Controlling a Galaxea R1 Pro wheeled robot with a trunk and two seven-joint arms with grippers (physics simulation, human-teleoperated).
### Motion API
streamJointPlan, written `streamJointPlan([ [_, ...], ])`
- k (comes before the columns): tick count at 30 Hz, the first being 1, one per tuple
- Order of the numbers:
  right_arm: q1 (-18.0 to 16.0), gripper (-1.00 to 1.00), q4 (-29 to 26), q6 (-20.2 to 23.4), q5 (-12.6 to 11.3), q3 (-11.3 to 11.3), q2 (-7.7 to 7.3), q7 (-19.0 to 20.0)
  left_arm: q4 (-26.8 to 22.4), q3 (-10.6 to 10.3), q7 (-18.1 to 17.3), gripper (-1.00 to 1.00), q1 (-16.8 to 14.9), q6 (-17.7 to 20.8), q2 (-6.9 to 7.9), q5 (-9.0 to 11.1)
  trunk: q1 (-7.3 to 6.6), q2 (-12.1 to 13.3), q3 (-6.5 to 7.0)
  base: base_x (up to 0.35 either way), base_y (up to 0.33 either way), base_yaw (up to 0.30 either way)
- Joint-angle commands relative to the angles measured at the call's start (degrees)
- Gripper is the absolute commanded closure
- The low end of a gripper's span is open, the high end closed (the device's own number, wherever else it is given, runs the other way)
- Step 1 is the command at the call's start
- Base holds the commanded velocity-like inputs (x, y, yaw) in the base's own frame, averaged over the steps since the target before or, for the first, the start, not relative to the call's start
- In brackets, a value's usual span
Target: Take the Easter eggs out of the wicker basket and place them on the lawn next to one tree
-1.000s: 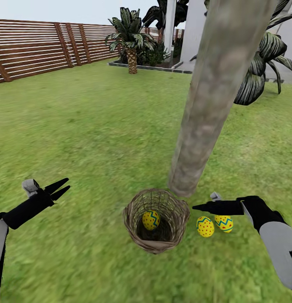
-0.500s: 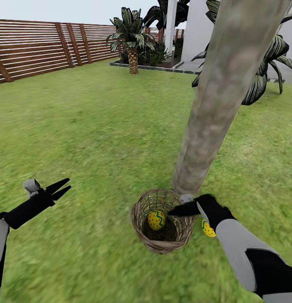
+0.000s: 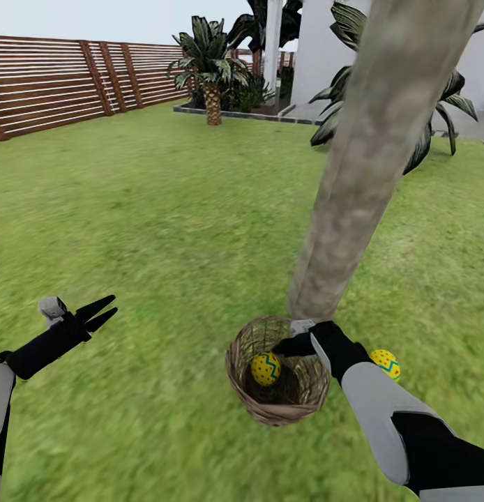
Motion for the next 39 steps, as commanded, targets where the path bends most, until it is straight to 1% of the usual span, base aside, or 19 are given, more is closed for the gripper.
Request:
streamJointPlan([
  [1, -0.03, -1.0, -0.07, 0.26, 0.25, -0.42, 0.03, 0.36, 0.03, 0.05, -0.23, -1.0, -0.02, 0.21, 0.01, -0.06, 0.01, -0.02, 0.04, 0.114, 0.278, -0.206],
  [5, -0.03, -1.0, 0.09, 0.27, -0.33, -0.56, -0.18, 0.37, 0.03, 0.05, -0.23, -1.0, -0.02, 0.22, 0.02, -0.06, 0.01, -0.02, 0.34, 0.115, 0.296, -0.211],
  [7, -0.03, -1.0, 0.26, 0.27, -0.41, -1.26, -0.15, 0.4, 0.04, 0.05, -0.23, -1.0, -0.02, 0.22, 0.02, -0.06, 0.01, -0.02, 0.5, 0.117, 0.302, -0.212],
  [10, -0.01, -1.0, 0.64, 0.27, -0.43, -4.09, 0.0, 0.31, 0.04, 0.05, -0.23, -1.0, -0.02, 0.22, 0.02, -0.06, 0.01, -0.02, 0.73, 0.122, 0.303, -0.212],
  [13, 0.28, -1.0, 0.87, 0.27, -0.44, -6.41, -0.09, 0.12, 0.09, 0.04, -0.23, -1.0, -0.02, 0.22, -0.01, -0.06, 0.01, -0.02, 0.96, 0.134, 0.303, -0.212],
  [16, 0.44, -1.0, 1.34, 0.27, -0.44, -6.87, -0.18, -0.09, 0.11, 0.04, -0.23, -1.0, -0.02, 0.22, 0.01, -0.06, 0.01, -0.02, 1.19, 0.144, 0.303, -0.212],
  [17, 0.51, -1.0, 1.58, 0.27, -0.44, -8.02, -0.19, -0.46, 0.12, 0.05, -0.23, -1.0, -0.02, 0.22, 0.01, -0.06, 0.01, -0.02, 1.25, 0.147, 0.303, -0.16],
  [19, 0.55, -1.0, 1.68, 0.27, -0.44, -10.18, -0.05, -1.78, 0.12, 0.05, -0.23, -1.0, -0.02, 0.22, -0.04, -0.06, 0.01, -0.02, 1.31, 0.157, 0.299, -0.084],
  [21, 0.58, -1.0, 1.72, 0.24, -0.43, -12.54, 0.06, -4.53, 0.11, 0.05, -0.21, -1.0, -0.02, 0.22, -0.06, -0.11, 0.01, -0.02, 1.33, 0.166, 0.23, -0.032],
  [23, 0.64, -1.0, 1.74, 0.2, -0.43, -13.4, 0.0, -6.02, 0.1, 0.05, -0.21, -1.0, -0.02, 0.2, -0.07, -0.11, 0.01, -0.02, 1.34, 0.069, 0.085, -0.01],
  [30, 0.76, -1.0, 1.76, 0.18, -0.44, -13.87, -0.22, -6.87, 0.09, 0.05, -0.21, -1.0, -0.02, 0.21, -0.07, -0.14, 0.01, -0.02, 1.34, 0.009, 0.011, -0.001],
  [32, 0.76, -1.0, 1.78, 0.23, -0.44, -13.88, -0.23, -7.32, 0.11, 0.05, -0.17, -1.0, -0.02, 0.2, -0.07, -0.15, 0.45, -0.82, 0.98, 0.0, 0.0, 0.0],
  [33, 0.76, -1.0, 1.78, 0.24, -0.44, -13.92, -0.21, -8.07, 0.08, 0.05, -0.16, -1.0, -0.02, 0.2, -0.07, -0.15, 0.67, -1.22, 0.81, 0.0, 0.0, 0.0],
  [35, 0.76, -1.0, 1.79, 0.22, -0.46, -14.03, -0.06, -11.49, 0.11, -0.16, -0.15, -1.0, -0.02, 0.21, -0.07, -0.15, 1.11, -2.02, 0.45, 0.0, 0.0, 0.0],
  [36, 0.76, -1.0, 1.79, 0.2, -0.48, -14.08, 0.0, -12.85, 0.11, -0.51, -0.15, -1.0, -0.02, 0.2, -0.07, -0.15, 1.32, -2.42, 0.27, 0.0, 0.0, 0.0],
  [37, 0.76, -1.0, 1.79, 0.19, -0.57, -14.12, 0.08, -14.45, 0.12, -1.39, -0.09, -1.0, -0.02, 0.16, -0.07, -0.15, 1.54, -2.82, 0.09, 0.0, 0.0, 0.0],
  [39, 0.76, -1.0, 1.79, 0.18, -0.65, -14.1, 0.15, -15.19, 0.12, -1.89, -0.02, -1.0, -0.02, 0.14, -0.07, -0.15, 1.98, -3.63, -0.27, 0.0, 0.0, 0.0],
])
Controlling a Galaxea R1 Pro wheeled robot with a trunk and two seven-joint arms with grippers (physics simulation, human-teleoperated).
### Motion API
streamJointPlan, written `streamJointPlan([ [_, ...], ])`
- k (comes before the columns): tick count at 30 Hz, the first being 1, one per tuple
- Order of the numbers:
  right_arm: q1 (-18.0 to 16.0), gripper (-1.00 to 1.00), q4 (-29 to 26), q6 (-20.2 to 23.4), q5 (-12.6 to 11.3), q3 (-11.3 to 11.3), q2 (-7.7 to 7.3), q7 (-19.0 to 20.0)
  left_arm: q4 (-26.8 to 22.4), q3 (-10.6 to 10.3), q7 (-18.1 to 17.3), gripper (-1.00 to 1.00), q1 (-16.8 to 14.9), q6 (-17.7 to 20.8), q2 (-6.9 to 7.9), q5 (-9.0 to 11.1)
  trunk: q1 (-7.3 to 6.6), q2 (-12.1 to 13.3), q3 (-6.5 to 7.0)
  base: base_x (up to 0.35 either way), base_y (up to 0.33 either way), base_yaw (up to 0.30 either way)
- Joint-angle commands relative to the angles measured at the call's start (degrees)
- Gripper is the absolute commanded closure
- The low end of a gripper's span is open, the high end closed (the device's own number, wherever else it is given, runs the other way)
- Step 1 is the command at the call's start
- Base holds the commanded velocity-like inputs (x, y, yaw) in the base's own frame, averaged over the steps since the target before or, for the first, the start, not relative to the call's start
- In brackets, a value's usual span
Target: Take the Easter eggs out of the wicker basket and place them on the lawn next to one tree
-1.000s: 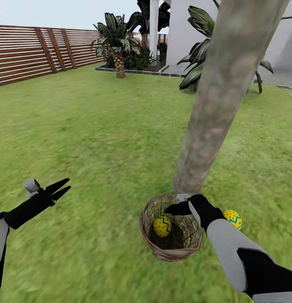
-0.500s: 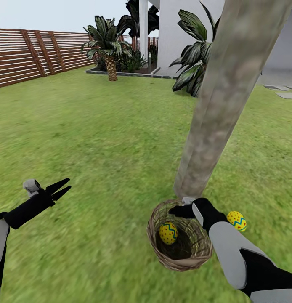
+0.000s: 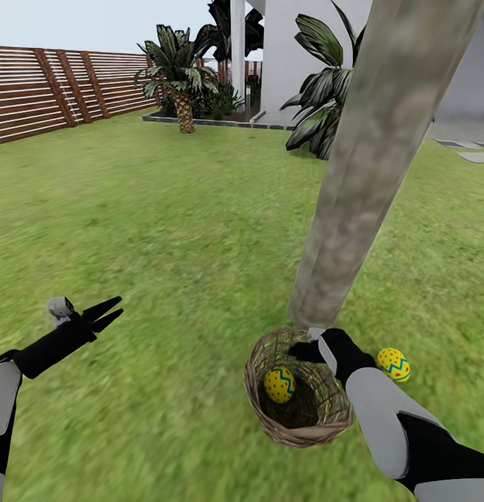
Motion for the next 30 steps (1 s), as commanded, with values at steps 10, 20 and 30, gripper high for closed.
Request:
streamJointPlan([
  [10, -0.32, -1.0, 4.21, 0.12, 0.25, -0.35, 0.05, -0.61, -0.13, -0.47, -0.35, -1.0, -0.04, 0.25, 0.0, 0.0, 2.2, -4.04, -1.84, 0.0, 0.0, 0.0],
  [20, -0.79, -1.0, 4.64, 0.18, -6.93, -0.31, -0.17, -4.25, -0.62, -0.54, -0.6, -1.0, -0.04, 0.31, 0.0, 0.2, 4.39, -8.05, -3.64, 0.0, 0.0, 0.0],
  [30, -0.82, -1.0, 4.15, -0.5, -8.38, -0.37, -0.28, -5.73, -0.86, -0.48, -0.6, -1.0, -0.04, 0.31, 0.0, 0.22, 6.59, -12.07, -5.43, 0.0, 0.0, 0.0],
])
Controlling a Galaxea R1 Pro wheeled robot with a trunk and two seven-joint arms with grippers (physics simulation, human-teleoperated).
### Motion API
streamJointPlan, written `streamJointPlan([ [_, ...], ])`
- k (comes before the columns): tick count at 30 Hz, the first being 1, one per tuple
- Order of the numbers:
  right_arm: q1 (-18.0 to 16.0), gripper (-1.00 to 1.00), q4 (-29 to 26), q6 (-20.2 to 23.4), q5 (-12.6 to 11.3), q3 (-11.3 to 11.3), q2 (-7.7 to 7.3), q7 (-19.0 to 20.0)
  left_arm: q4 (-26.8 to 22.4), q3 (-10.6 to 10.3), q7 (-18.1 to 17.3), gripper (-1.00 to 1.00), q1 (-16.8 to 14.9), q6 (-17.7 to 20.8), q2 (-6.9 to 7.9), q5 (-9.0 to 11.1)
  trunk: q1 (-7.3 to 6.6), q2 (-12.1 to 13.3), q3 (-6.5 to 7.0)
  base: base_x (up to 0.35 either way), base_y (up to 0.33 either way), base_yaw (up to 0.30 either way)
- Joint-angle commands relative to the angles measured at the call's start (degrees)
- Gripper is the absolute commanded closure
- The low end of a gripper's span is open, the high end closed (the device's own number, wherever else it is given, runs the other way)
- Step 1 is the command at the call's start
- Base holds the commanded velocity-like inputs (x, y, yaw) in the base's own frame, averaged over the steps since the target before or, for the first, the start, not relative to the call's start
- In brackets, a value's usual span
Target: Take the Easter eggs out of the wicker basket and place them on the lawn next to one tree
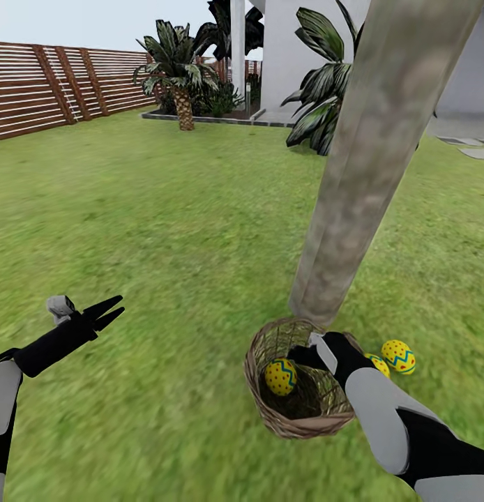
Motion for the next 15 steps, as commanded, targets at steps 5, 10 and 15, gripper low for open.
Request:
streamJointPlan([
  [5, -0.11, -1.0, -0.71, 0.28, 0.42, -0.43, 0.11, -0.04, 0.0, 0.03, -0.21, -1.0, -0.04, 0.23, 0.0, -0.04, 1.1, -2.04, -0.95, 0.0, 0.0, 0.0],
  [10, -2.24, -1.0, -0.06, 0.47, 0.12, -0.43, 0.2, -0.13, 0.0, -0.03, -0.21, -1.0, -0.04, 0.23, 0.0, -0.04, 2.19, -4.04, -1.84, 0.0, 0.0, 0.0],
  [15, -3.73, -1.0, 0.95, 0.65, 0.04, -0.43, 0.27, -0.16, 0.04, -0.04, -0.21, -1.0, -0.04, 0.23, -0.06, -0.04, 3.29, -6.05, -2.74, 0.0, 0.0, 0.0],
])
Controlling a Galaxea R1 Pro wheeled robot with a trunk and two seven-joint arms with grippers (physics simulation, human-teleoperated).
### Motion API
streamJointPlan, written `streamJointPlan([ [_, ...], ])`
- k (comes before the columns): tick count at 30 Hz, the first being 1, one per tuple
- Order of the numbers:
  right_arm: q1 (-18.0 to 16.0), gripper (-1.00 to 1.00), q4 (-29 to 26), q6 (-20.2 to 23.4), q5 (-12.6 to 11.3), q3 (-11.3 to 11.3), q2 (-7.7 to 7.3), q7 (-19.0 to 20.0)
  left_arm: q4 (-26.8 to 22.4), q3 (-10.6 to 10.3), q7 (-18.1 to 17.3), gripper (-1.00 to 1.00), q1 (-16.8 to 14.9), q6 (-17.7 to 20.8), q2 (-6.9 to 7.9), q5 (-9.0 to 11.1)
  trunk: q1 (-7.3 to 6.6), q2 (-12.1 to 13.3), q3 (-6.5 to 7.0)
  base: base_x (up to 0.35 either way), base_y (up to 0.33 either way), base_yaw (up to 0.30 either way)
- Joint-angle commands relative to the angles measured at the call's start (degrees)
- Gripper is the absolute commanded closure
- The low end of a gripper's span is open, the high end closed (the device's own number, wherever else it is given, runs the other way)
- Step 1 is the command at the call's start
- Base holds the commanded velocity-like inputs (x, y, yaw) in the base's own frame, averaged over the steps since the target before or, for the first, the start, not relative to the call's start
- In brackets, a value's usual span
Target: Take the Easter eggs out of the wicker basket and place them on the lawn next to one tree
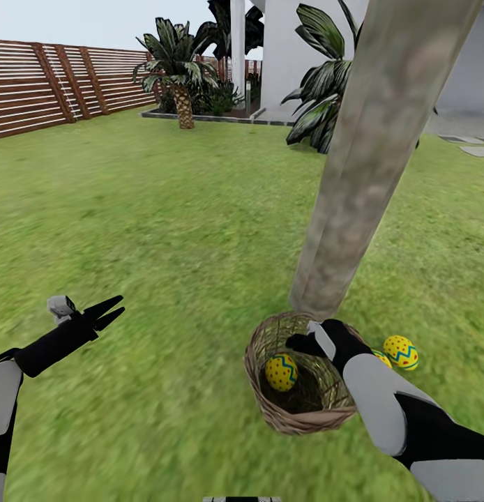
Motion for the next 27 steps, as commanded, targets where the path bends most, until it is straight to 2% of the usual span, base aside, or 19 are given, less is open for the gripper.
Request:
streamJointPlan([
  [1, -0.15, -1.0, 0.24, 0.28, 0.35, -0.42, 0.0, -0.07, 0.03, 0.05, -0.21, -1.0, -0.04, 0.23, -0.01, -0.04, 0.21, -0.43, -0.23, 0.0, 0.0, 0.0],
  [5, -0.33, -1.0, 1.39, 0.41, 0.34, -0.61, 0.01, -0.07, 0.03, 0.18, -0.21, -1.0, -0.04, 0.17, 0.01, -0.04, 0.21, -0.43, -0.23, 0.0, 0.0, 0.0],
  [8, -0.35, -1.0, 1.89, 0.56, 0.36, -1.94, 0.18, -0.07, 0.13, 0.14, -0.21, -1.0, -0.04, 0.19, 0.03, -0.04, 0.21, -0.43, -0.23, 0.084, 0.0, 0.0],
  [16, -0.28, -1.0, 3.15, 0.64, 0.37, -3.56, 0.01, -0.06, 0.4, -0.71, -0.21, -1.0, -0.04, 0.23, 0.06, -0.04, 0.21, -0.43, -0.23, 0.297, 0.0, 0.0],
  [21, -0.23, -1.0, 3.12, 0.63, 0.39, -8.36, -0.19, -0.36, 0.39, -0.65, -0.22, -1.0, -0.04, 0.16, 0.06, -0.04, 0.21, -0.43, -0.23, 0.213, 0.0, 0.0],
  [23, -0.23, -1.0, 3.1, 0.59, 0.43, -10.92, -0.35, -0.95, 0.4, -0.59, -0.24, -1.0, -0.04, 0.15, 0.06, -0.03, 0.21, -0.43, -0.23, 0.036, 0.0, 0.0],
  [25, -0.21, -1.0, 3.09, 0.55, 0.45, -13.75, -0.48, -2.42, 0.41, -0.58, -0.24, -1.0, -0.04, 0.15, 0.05, -0.04, 0.21, -0.43, -0.23, 0.014, 0.0, 0.0],
  [27, -0.2, -1.0, 3.09, 0.5, 0.45, -15.43, -0.5, -3.86, 0.41, -0.57, -0.22, -1.0, -0.04, 0.15, 0.06, -0.04, 0.21, -0.43, -0.23, 0.005, 0.0, 0.0],
])
